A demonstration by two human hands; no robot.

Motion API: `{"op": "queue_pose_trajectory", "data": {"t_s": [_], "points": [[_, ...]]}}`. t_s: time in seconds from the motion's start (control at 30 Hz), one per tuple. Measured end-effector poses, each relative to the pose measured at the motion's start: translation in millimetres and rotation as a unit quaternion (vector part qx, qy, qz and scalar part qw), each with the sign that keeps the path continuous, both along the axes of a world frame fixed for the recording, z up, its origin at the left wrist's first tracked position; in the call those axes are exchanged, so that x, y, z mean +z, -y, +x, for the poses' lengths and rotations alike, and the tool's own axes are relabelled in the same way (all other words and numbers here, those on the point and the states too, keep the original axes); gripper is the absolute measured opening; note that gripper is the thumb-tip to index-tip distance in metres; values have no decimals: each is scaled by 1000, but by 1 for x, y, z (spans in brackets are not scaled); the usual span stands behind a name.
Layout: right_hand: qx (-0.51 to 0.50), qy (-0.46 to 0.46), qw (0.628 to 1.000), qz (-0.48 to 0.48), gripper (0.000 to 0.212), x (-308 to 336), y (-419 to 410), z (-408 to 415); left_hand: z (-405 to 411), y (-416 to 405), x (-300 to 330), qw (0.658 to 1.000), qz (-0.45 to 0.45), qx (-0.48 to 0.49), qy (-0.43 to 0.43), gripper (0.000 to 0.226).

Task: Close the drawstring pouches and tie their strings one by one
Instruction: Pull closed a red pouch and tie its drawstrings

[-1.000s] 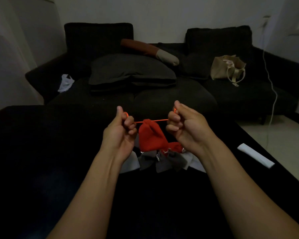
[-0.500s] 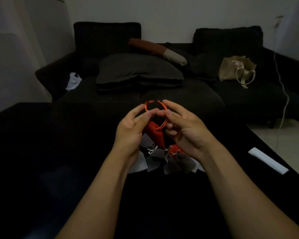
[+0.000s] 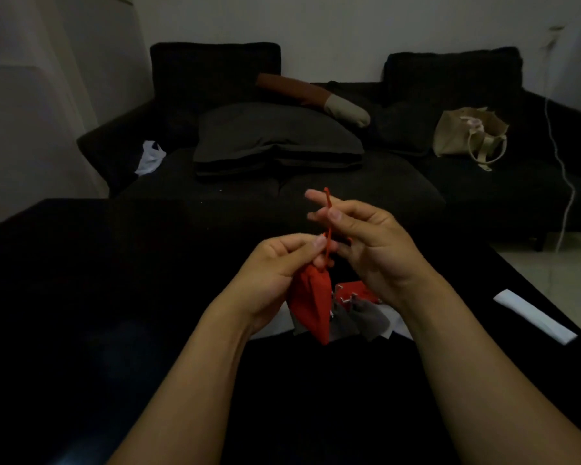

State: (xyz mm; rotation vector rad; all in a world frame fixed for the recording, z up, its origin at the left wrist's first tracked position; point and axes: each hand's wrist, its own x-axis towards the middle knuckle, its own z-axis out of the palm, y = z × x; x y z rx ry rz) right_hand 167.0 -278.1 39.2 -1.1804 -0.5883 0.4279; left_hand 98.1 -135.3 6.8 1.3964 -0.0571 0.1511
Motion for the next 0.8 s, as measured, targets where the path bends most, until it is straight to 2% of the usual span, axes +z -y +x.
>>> {"op": "queue_pose_trajectory", "data": {"t_s": [0.1, 0.23, 0.3, 0.43, 0.47, 0.63, 0.7, 0.8], "points": [[-7, 39, 997, -65, 14, 1, 3, -1, 0, 4, -1, 999, 12, -25, -15, 29], [-37, 81, 991, -103, 10, -3, 3, -1, -1, 7, 1, 999, 14, -24, -31, 36], [-46, 106, 985, -126, 11, -4, 4, 0, -4, 10, 2, 999, 24, -27, -33, 31], [-45, 136, 972, -186, 14, -7, 3, 1, -2, 12, -1, 997, 31, 5, -75, 6], [-55, 137, 970, -194, 15, -8, 1, 1, -1, 11, -3, 996, 26, 12, -84, 9], [-110, 70, 973, -191, 6, -11, 2, 5, 5, 7, -7, 992, 18, 46, -115, 25], [-101, 5, 982, -157, 8, -10, 6, 8, 7, 5, -8, 990, -1, 65, -122, 32], [-68, -82, 988, -113, 16, -8, 7, 7, 8, 5, -8, 989, -42, 91, -111, 29]]}}
